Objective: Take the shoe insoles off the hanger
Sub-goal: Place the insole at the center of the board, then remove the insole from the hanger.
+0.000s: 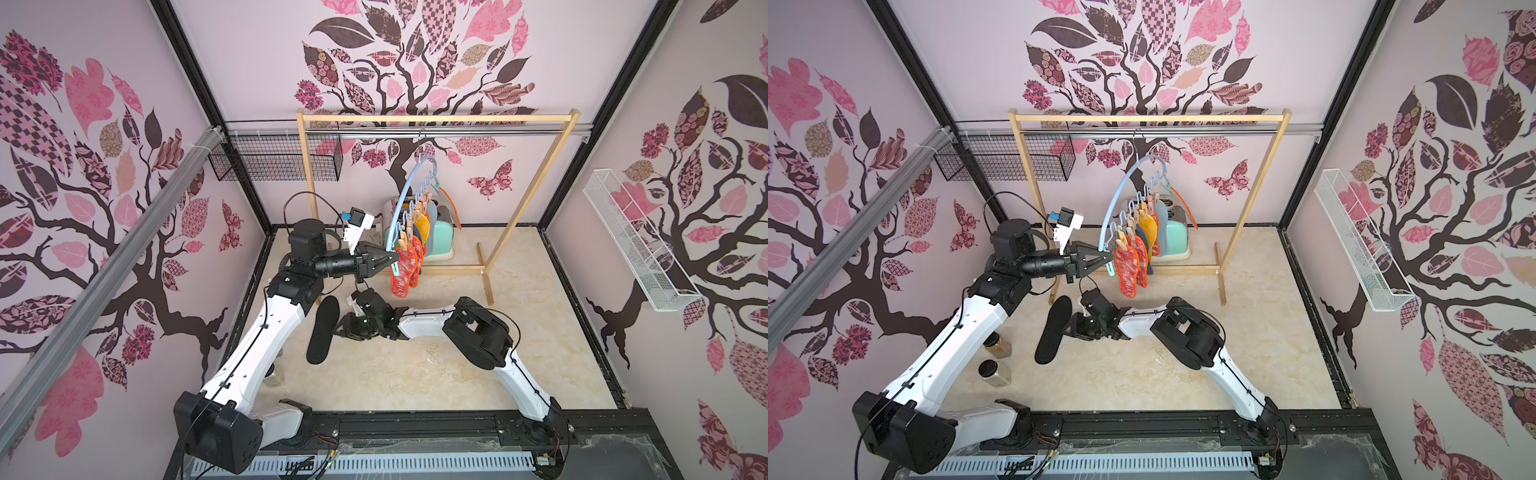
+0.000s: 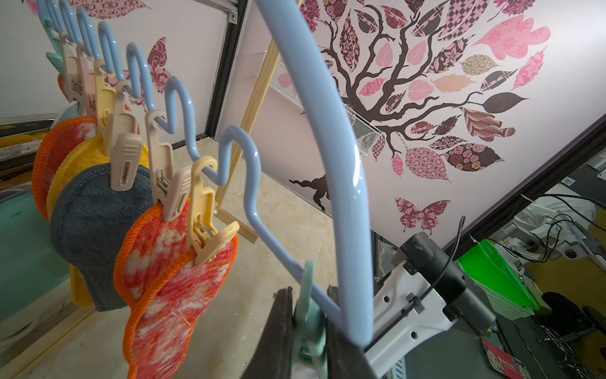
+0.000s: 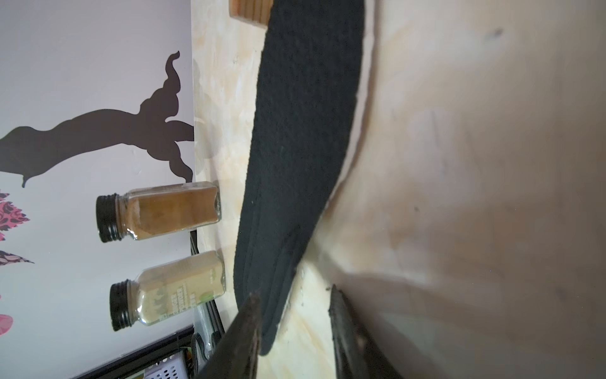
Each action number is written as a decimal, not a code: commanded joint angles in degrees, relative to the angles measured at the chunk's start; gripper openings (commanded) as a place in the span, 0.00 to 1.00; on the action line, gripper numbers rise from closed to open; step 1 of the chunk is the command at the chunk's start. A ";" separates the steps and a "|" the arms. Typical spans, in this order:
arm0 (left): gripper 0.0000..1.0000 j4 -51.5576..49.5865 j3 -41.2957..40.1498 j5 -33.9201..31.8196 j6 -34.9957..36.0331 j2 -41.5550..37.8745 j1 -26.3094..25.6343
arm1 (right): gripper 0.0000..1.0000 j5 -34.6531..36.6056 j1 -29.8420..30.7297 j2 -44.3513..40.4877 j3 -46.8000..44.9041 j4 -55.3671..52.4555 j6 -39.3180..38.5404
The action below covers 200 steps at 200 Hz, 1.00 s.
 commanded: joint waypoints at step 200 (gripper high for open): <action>0.00 1.21 -1.39 -0.23 0.29 -2.82 0.36 | 0.41 20.74 0.09 -77.86 -54.02 -14.71 -44.02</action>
